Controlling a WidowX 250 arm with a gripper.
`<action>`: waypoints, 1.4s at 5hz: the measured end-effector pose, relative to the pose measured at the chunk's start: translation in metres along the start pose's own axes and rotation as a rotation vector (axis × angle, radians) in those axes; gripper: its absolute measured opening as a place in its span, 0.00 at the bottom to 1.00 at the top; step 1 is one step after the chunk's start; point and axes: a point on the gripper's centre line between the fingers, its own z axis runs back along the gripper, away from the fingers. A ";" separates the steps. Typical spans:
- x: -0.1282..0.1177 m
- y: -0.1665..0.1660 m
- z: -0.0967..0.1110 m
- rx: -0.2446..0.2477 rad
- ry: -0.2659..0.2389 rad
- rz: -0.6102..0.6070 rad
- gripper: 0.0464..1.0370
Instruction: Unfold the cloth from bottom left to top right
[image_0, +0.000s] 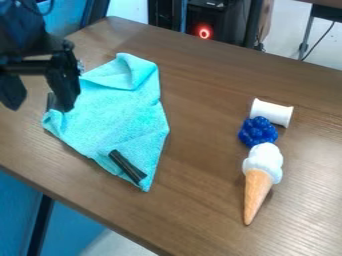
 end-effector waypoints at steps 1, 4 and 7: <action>0.017 0.005 -0.016 -0.045 -0.039 0.081 0.96; 0.050 0.023 -0.043 0.085 -0.207 0.153 0.96; 0.065 0.049 -0.070 0.267 -0.279 0.250 0.96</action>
